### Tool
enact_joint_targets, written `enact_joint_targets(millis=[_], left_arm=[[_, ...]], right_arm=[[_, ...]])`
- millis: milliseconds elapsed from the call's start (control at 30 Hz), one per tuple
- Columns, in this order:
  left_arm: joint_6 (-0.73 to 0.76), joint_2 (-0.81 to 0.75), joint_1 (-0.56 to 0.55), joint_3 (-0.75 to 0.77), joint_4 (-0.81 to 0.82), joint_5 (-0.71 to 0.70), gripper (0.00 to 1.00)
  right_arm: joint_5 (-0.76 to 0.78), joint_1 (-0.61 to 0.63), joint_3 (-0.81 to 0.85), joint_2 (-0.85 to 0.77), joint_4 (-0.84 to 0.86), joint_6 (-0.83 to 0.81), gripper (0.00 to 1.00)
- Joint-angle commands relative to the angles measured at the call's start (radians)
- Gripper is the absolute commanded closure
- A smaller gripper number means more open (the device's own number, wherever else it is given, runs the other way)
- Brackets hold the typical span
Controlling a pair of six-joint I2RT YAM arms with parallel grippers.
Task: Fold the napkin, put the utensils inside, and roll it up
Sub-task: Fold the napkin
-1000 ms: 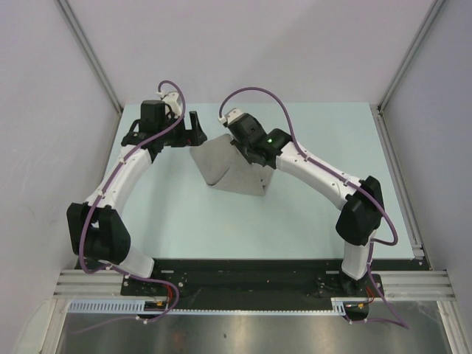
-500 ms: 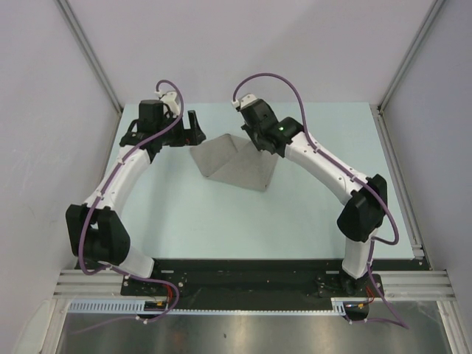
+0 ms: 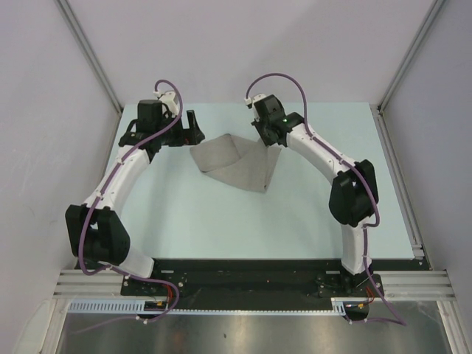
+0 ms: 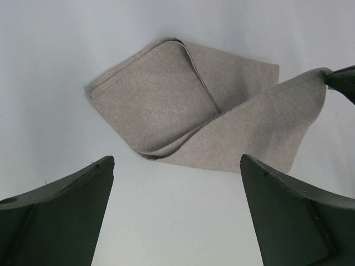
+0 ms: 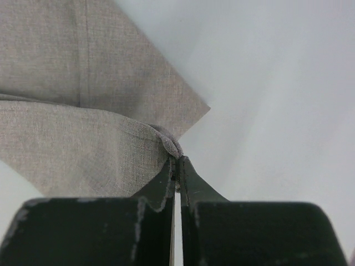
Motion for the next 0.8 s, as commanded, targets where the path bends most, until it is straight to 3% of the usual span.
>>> enact_joint_targets(millis=[0,267,633,700,733,767], left_arm=[[-0.014,-0.034,0.008,0.02,0.018,0.018,0.0],[-0.014,-0.03,0.008,0.018,0.018,0.018,0.0],[-0.016,-0.025,0.008,0.017,0.02,0.023,0.0],[-0.017,-0.024,0.008,0.017,0.023,0.023,0.0],[-0.017,-0.024,0.008,0.017,0.021,0.026,0.0],[-0.019,-0.024,0.008,0.017,0.021,0.027,0.0]], right_arm=[[-0.082,-0.035,0.014,0.066,0.058,-0.037,1.0],[-0.118,-0.076,0.038,0.179,0.076,-0.038,1.0],[-0.041,-0.109,0.074,0.244,0.073,-0.05,1.0],[-0.027,-0.116,0.089,0.245,0.076,-0.052,0.92],[-0.029,-0.119,0.115,0.251,0.07,-0.053,0.75],[-0.026,-0.124,0.129,0.253,0.066,-0.053,0.68]])
